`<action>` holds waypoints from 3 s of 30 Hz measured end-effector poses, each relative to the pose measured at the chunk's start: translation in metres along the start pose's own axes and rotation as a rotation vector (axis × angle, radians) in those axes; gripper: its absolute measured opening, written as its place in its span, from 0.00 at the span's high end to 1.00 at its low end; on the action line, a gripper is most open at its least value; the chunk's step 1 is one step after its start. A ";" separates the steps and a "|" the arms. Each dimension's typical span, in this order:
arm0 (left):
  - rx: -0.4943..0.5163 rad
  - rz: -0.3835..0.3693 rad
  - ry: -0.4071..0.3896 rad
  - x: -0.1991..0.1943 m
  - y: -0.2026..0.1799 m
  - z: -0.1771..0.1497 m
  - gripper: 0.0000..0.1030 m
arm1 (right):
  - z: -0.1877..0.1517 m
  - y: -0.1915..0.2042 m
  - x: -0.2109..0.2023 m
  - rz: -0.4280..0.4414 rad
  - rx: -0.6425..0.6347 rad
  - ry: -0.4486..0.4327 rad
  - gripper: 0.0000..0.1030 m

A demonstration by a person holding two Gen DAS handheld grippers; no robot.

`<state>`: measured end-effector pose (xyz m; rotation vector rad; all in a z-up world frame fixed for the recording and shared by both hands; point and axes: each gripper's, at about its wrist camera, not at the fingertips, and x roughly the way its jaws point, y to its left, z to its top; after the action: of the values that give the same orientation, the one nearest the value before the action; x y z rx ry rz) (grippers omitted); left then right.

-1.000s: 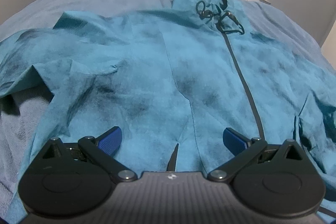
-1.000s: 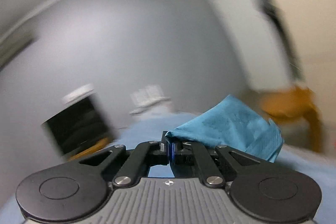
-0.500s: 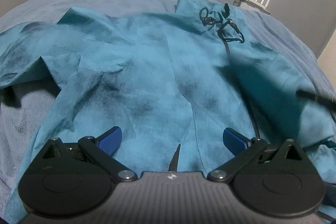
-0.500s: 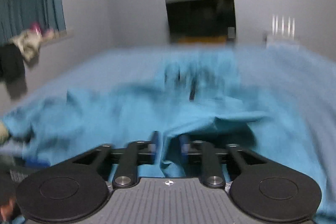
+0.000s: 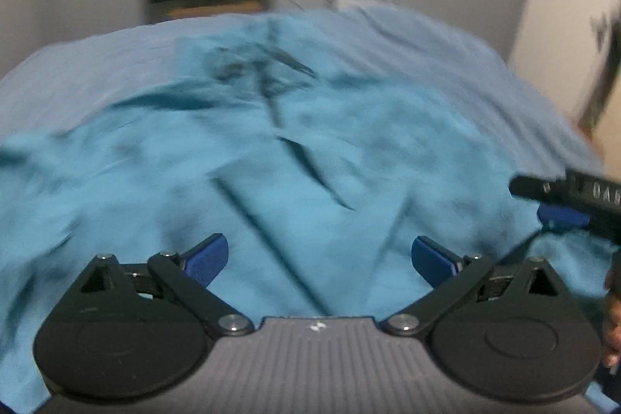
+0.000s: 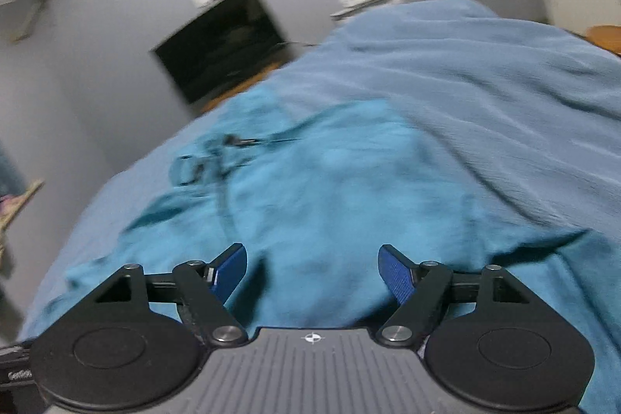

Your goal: Fold large clothes

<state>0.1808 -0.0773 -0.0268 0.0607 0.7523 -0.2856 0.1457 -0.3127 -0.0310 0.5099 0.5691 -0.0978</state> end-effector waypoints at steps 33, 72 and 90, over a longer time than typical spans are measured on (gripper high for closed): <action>-0.393 0.238 0.029 0.011 0.136 -0.039 0.87 | -0.011 -0.003 0.018 0.012 -0.040 0.042 0.24; -1.038 0.667 -0.158 -0.132 0.444 -0.140 0.06 | -0.024 0.043 0.019 0.092 -0.334 -0.085 0.00; -0.631 0.434 -0.515 -0.167 0.374 -0.024 1.00 | -0.035 0.054 0.034 0.091 -0.414 -0.033 0.02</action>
<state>0.1524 0.3241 0.0517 -0.4299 0.2751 0.3507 0.1693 -0.2468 -0.0515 0.1304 0.5155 0.0975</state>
